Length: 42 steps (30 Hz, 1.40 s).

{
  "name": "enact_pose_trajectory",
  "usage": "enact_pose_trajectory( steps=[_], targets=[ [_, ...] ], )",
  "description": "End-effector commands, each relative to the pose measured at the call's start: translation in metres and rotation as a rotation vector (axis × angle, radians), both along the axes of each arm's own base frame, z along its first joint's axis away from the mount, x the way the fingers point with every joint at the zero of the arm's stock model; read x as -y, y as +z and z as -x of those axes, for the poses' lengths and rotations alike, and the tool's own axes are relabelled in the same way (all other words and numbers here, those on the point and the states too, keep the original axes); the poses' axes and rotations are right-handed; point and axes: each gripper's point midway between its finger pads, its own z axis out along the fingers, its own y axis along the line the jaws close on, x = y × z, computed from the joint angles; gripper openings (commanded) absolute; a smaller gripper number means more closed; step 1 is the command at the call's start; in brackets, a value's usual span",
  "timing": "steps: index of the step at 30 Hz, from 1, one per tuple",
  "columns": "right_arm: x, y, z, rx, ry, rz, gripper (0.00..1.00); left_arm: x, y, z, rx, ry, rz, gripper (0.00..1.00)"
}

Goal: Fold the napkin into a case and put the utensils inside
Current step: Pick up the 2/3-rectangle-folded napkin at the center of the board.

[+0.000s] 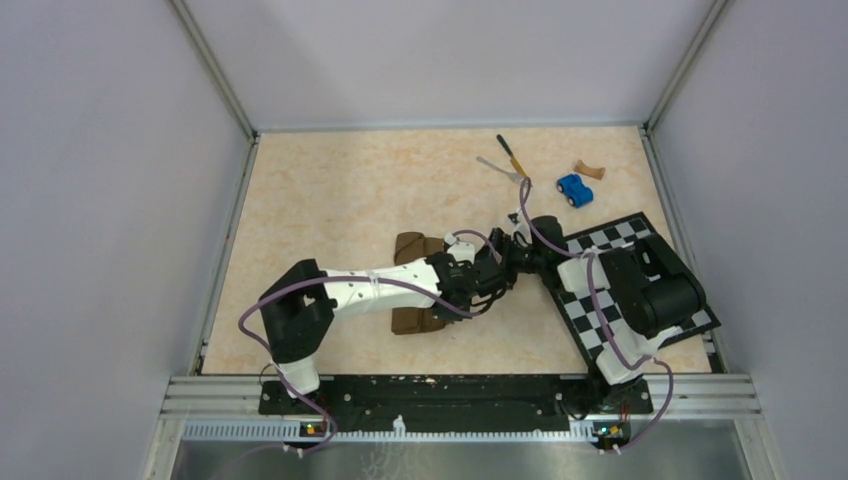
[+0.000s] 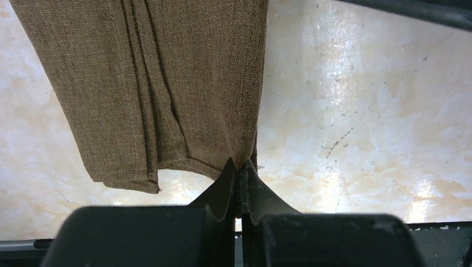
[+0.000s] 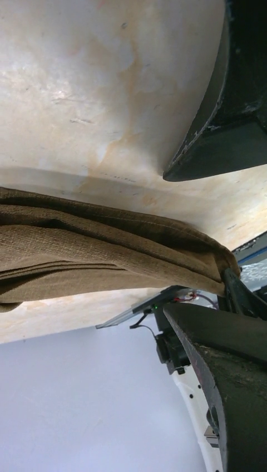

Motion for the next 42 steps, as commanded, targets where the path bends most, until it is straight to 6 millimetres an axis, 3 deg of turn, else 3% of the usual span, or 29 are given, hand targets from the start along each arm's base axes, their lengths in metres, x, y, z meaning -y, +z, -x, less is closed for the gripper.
enact_pose_trajectory(
  steps=[1,13,28,42],
  targets=[
    [-0.021,0.020,-0.014,0.059,0.009,-0.096,0.78,0.000,0.021,-0.005,0.035,0.003,0.056,0.00],
    [-0.037,0.008,0.005,0.010,0.008,-0.122,0.82,0.001,0.029,-0.007,0.036,-0.011,0.066,0.00],
    [-0.037,0.005,0.003,0.022,0.011,-0.102,0.83,-0.023,0.056,-0.016,0.087,0.018,0.122,0.00],
    [-0.042,0.013,0.000,0.030,0.023,-0.120,0.84,-0.034,0.059,-0.020,0.086,0.023,0.115,0.00]
  ],
)
